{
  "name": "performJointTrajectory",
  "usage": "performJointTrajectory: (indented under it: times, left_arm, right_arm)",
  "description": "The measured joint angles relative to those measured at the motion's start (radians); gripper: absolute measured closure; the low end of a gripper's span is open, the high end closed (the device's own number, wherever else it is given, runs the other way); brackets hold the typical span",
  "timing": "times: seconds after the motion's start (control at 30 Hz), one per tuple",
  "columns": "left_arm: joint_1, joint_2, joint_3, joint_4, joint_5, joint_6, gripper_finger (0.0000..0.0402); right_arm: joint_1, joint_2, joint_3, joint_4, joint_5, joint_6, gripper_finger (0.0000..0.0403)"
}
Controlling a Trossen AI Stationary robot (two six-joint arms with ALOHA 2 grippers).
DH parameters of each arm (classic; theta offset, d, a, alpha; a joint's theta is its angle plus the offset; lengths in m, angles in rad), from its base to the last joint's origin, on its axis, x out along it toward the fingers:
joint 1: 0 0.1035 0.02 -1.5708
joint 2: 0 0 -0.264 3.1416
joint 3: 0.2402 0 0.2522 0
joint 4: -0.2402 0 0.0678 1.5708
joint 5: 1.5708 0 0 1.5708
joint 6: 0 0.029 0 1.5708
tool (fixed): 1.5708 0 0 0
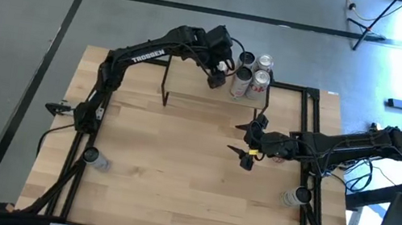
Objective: Place canned beverage on shelf
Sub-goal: Put the left black-red soda can on the shelf, then put the black-red soda can on the shelf aligned with the other black-red soda can
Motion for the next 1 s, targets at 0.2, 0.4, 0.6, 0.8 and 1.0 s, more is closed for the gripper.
performJointTrajectory:
  times: [0.2,0.4,0.6,0.8,1.0]
  left_arm:
    - [0.000,-0.001,0.001,0.000,-0.036,-0.014,0.0083]
    - [0.000,-0.001,0.001,0.000,-0.036,-0.014,0.0083]
    - [-0.002,-0.013,0.014,0.009,-0.068,0.005,0.0083]
    - [-0.010,-0.071,0.016,0.007,-0.082,0.011,0.0083]
    - [-0.042,-0.151,0.016,-0.016,-0.097,0.012,0.0083]
  right_arm:
    - [0.000,0.000,0.000,0.000,0.000,0.000,0.0066]
    - [0.000,0.000,0.000,0.000,0.000,0.000,0.0066]
    - [0.000,0.000,0.000,0.000,0.000,0.000,0.0066]
    - [0.000,0.007,0.000,0.001,0.000,0.000,0.0066]
    - [0.000,0.016,0.000,0.005,0.009,0.000,0.0066]
